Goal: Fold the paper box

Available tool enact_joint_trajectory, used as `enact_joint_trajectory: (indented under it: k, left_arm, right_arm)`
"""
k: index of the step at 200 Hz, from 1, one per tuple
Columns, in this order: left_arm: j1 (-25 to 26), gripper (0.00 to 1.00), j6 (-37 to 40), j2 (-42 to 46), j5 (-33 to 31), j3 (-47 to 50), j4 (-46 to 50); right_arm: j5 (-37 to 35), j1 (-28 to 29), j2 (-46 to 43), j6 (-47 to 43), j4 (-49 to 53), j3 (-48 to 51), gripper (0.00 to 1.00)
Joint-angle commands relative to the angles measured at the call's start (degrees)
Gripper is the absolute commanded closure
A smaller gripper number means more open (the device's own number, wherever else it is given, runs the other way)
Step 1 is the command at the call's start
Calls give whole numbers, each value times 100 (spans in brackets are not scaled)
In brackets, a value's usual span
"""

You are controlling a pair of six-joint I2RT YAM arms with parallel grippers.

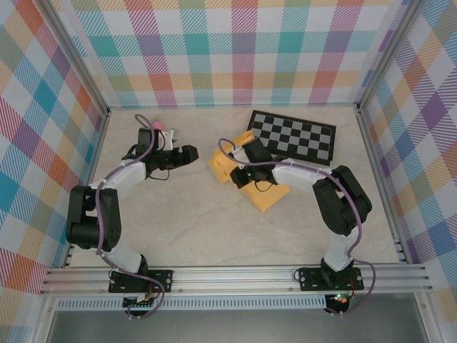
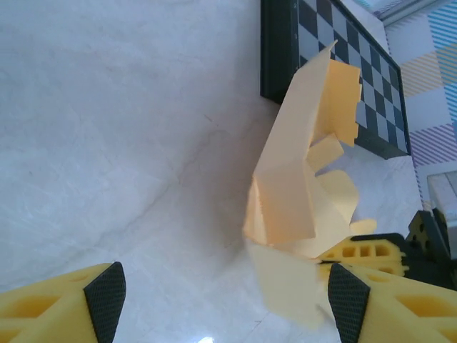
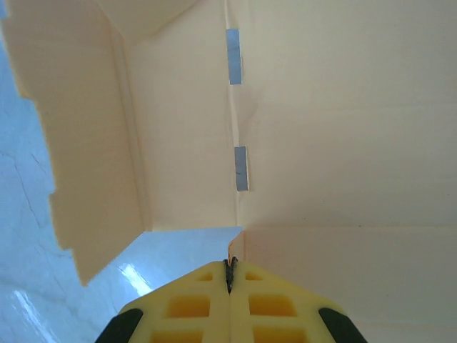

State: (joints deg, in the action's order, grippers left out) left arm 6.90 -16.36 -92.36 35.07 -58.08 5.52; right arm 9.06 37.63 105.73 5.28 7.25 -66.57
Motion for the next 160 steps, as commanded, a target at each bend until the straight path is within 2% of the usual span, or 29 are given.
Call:
enact_joint_trajectory:
  k: [1, 30, 66, 93, 112, 133, 160]
  left_arm:
    - [22, 23, -364, -148, -65, -126, -491]
    - [31, 24, -506, -520, 88, -192, -929]
    - [79, 26, -717, -1013, 327, -300, -1161]
    - [185, 25, -701, -1001, 532, -195, -1301]
    - [209, 25, -624, -1041, 487, -151, -1250]
    - [220, 25, -860, -1195, 351, -180, -1626]
    - [292, 26, -964, -1581, 343, -564, -1661]
  right_arm:
    - [-442, 221, 98, 1132, -777, 230, 100]
    - [-419, 270, 162, 1425, -1410, 496, 100]
    - [-364, 263, 375, 1318, -1394, 469, 100]
    - [-252, 263, 405, 1331, -1469, 512, 100]
    - [-179, 261, 404, 1309, -1580, 585, 100]
    - [-58, 244, 404, 1375, -1825, 703, 100]
    - [39, 245, 409, 1430, -1995, 766, 100]
